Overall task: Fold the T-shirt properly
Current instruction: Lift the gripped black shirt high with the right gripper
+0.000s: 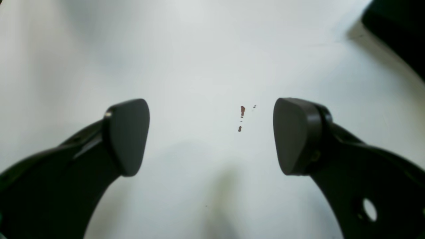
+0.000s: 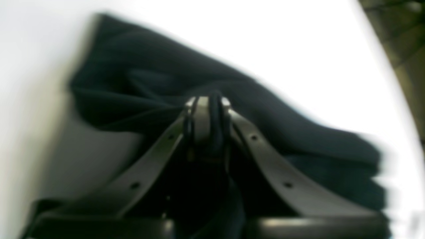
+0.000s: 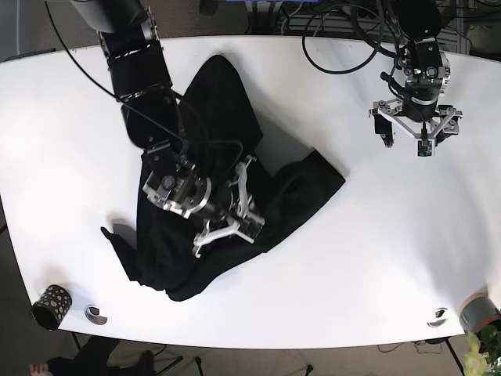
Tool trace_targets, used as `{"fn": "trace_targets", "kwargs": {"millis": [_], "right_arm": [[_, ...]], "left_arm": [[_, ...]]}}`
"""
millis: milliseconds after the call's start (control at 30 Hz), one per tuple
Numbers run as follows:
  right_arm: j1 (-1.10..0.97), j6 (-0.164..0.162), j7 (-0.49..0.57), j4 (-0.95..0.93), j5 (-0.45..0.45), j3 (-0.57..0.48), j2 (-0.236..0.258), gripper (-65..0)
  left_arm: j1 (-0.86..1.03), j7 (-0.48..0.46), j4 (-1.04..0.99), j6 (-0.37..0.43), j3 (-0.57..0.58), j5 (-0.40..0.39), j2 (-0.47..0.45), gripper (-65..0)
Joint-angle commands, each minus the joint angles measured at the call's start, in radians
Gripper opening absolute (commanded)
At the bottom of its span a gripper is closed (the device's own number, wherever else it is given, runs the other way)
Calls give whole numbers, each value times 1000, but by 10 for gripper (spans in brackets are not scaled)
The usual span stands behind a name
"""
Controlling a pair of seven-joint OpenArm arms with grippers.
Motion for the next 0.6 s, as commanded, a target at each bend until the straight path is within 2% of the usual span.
{"fn": "trace_targets", "kwargs": {"millis": [0,267,400,567], "right_arm": [[96,-6,23,21,16,14,-2,-650],[356,-3,-52,21,16,53,4,-650],[484,24,-72,21,18,53,14,-650],[650,24,-126,20,18,53,14,-650]], "left_arm": [[-17,-20,22,4,0,-3,-7,-103],[-59,-20,25,4,31,-3,-7,-100],[-71,-20,28,4,71,-3,-9,-99],[-79,-20,28,4,118,-3,-9,-97]]}}
